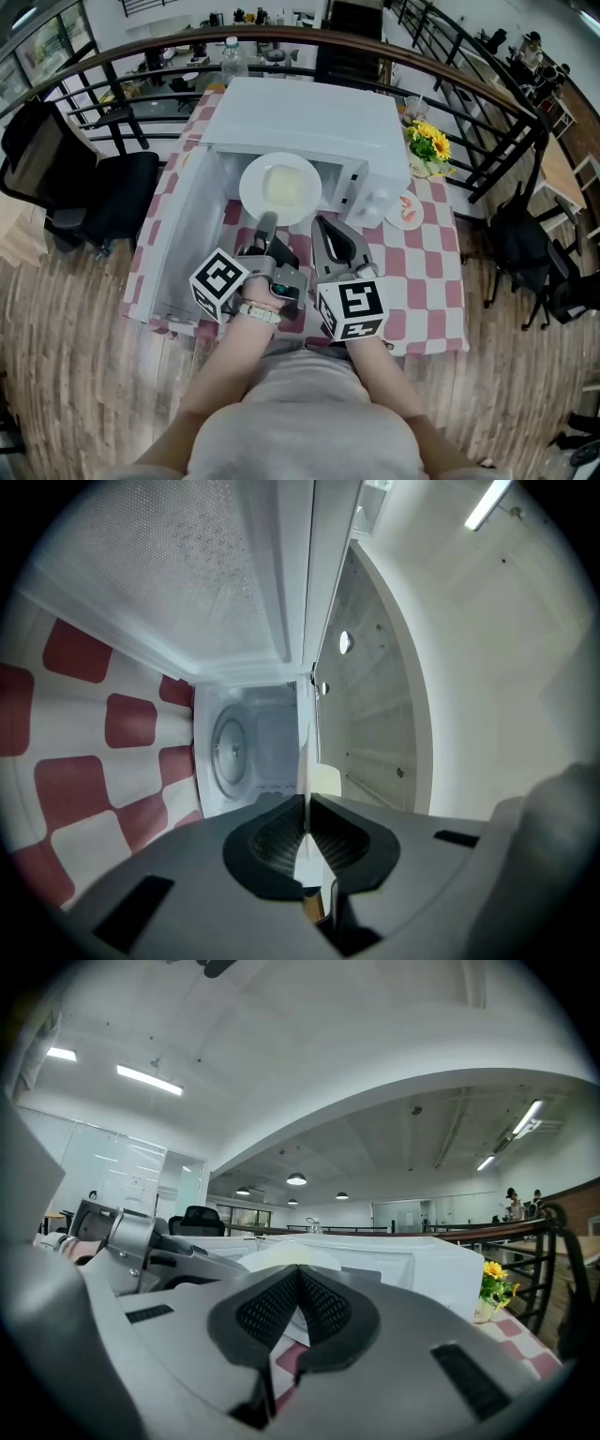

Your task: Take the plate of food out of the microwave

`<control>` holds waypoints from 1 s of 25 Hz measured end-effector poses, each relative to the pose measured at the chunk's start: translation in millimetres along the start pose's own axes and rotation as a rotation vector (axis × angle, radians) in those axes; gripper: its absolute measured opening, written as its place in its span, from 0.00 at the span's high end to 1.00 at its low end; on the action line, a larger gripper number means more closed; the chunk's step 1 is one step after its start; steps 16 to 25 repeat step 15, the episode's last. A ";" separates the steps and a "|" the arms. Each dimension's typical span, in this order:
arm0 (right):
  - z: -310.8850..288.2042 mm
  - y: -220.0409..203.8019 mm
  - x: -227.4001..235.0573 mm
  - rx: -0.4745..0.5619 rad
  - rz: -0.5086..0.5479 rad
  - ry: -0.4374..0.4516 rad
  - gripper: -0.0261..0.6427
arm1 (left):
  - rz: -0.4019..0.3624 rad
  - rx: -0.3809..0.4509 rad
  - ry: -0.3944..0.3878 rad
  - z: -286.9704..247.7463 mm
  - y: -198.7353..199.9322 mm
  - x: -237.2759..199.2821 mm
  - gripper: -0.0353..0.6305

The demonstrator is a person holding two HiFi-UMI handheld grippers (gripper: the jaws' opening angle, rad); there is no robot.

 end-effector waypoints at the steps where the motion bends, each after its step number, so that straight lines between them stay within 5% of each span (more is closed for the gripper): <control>1: 0.0 -0.4 0.1 -0.002 -0.001 0.000 0.93 | 0.001 0.002 0.001 0.4 0.1 -0.1 0.92; 25: 0.7 -3.0 3.5 -0.009 -0.012 -0.008 0.93 | 0.005 0.004 0.006 2.5 -0.6 -1.0 0.92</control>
Point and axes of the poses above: the fingertips, and each gripper's own axes: z backward along the fingers, x to its right, y out of its top, the point moved 6 cm from there along z, backward along the fingers, and after that the axes turned 5 degrees about y, right-handed, at the moved point
